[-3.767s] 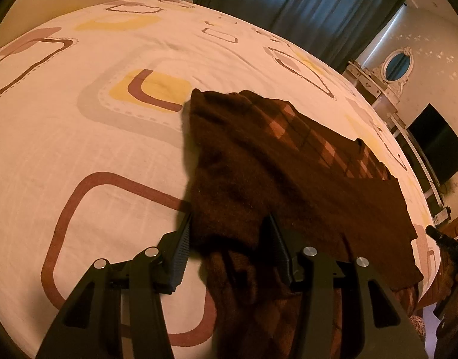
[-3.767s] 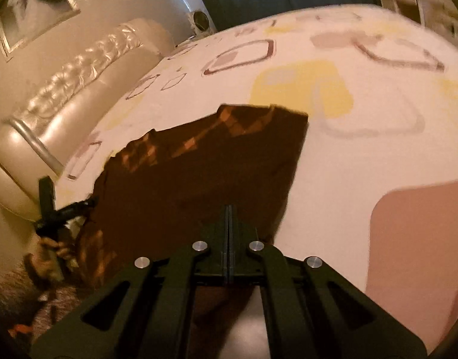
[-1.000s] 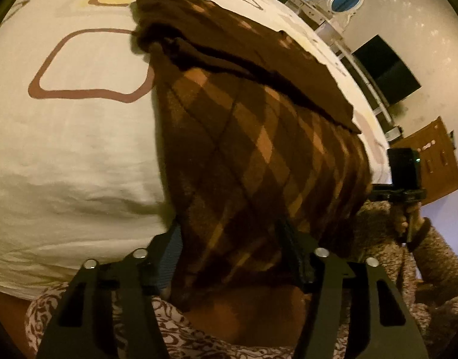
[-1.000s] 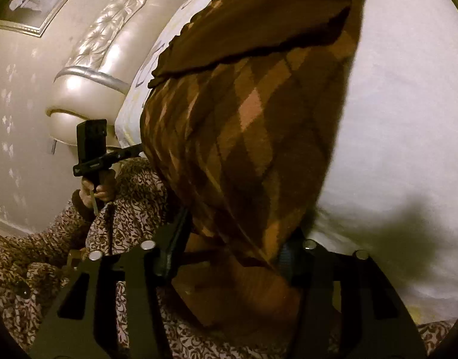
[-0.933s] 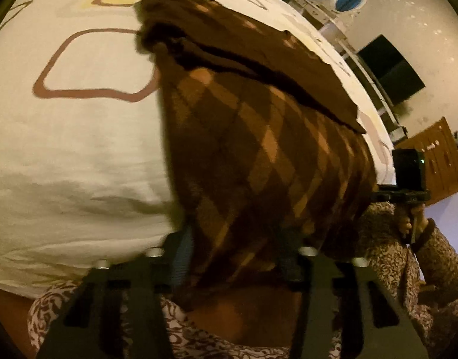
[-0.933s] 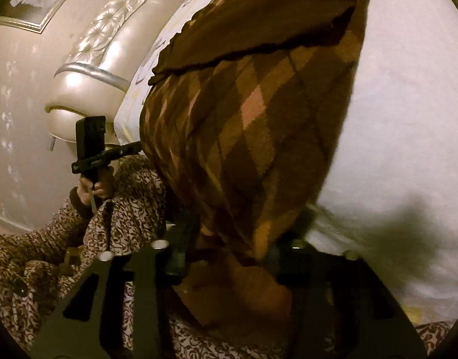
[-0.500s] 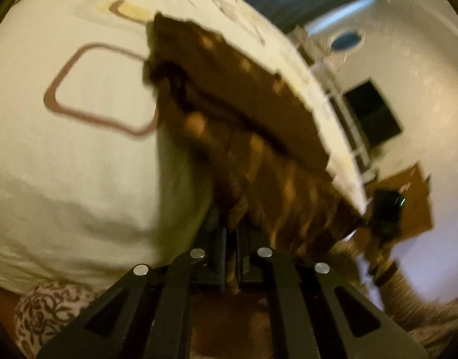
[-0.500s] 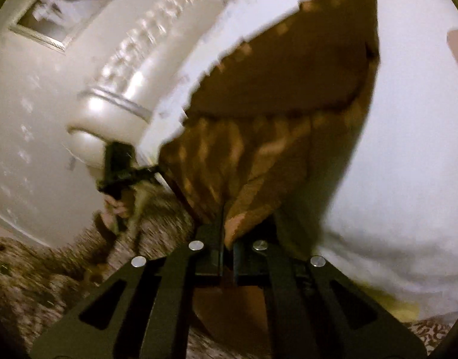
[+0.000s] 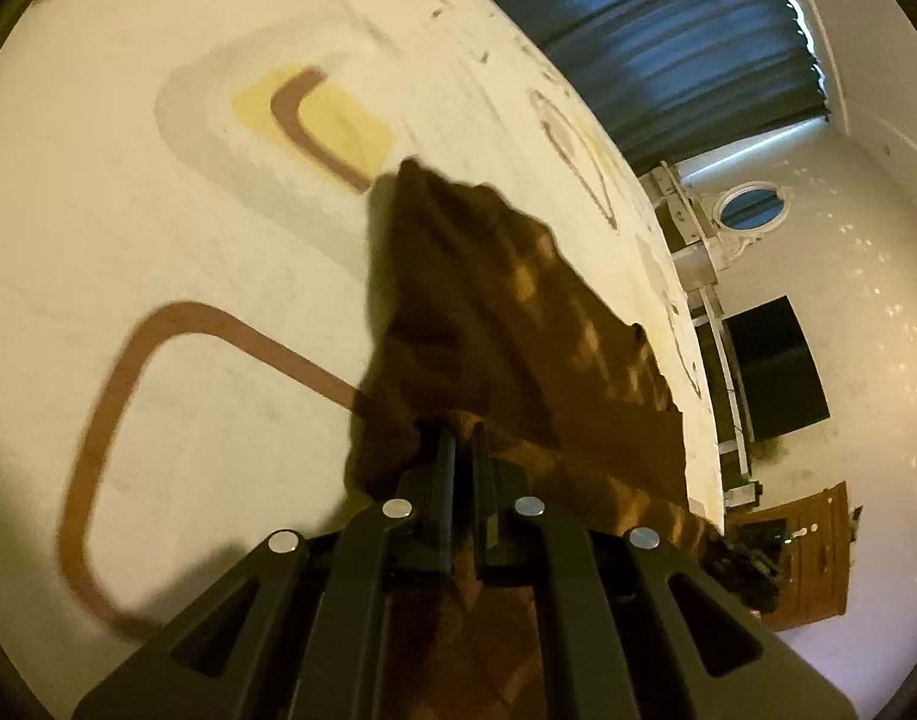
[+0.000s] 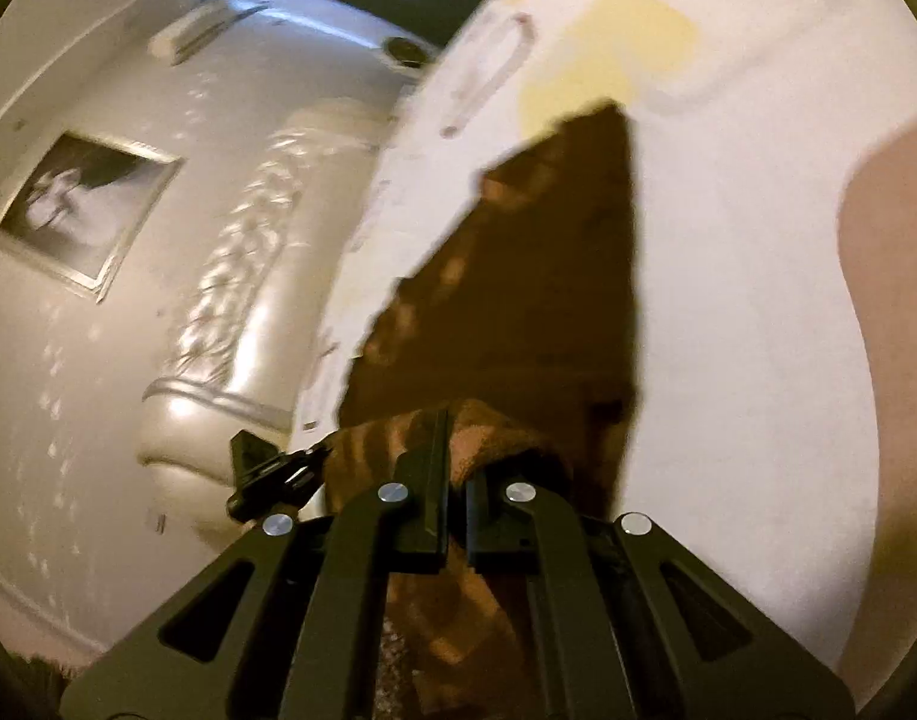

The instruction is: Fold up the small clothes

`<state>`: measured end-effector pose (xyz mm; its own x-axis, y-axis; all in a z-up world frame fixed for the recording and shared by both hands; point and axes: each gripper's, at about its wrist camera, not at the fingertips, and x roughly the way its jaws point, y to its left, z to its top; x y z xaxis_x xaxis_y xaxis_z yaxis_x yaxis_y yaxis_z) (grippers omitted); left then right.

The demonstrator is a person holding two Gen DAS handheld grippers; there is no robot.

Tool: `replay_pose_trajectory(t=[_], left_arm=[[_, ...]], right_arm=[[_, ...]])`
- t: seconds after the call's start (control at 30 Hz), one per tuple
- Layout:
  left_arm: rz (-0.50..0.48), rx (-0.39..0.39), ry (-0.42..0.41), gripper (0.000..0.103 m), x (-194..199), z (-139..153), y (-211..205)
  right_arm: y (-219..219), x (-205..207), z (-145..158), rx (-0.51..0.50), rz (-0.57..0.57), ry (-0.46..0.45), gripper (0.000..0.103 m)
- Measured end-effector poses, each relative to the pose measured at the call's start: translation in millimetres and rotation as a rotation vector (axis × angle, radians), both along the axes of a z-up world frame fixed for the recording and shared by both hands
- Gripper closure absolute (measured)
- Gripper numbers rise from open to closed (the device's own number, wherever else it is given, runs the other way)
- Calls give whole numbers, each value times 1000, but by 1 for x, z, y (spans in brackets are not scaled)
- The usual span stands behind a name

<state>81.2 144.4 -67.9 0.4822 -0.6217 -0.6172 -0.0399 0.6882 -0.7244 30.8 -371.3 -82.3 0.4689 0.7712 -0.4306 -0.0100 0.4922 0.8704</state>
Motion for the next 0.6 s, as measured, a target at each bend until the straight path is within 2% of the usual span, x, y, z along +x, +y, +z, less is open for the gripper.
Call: replay_pose_trajectory(t=[0.1,0.17,0.23,0.3,0.37,0.53,0.6], left_arm=[[1,-17,-10,99,0,0,2],[-7,-31,-18,98,-4,1,6],[-13,-56,-30,96,-12,2,14],[-9,-57,-39,92,-21,6,22],[-19,-61,-42,84,-36,9,30],[-74,-87,-10,72,-79,4,39],[-92,-88,10,71,-97,-2,38]], right_arm=[[-1,2,-22,-32,1,60,99],[-5,-2,-27,6,-7,72,97],[-11,-9,-24,24,-22,63,91],[-18,-17,-18,27,-25,59,78],[-29,-28,-12,31,-20,55,76],[-44,-64,-6,14,24,69,66],[-45,-77,-8,2,48,84,64]])
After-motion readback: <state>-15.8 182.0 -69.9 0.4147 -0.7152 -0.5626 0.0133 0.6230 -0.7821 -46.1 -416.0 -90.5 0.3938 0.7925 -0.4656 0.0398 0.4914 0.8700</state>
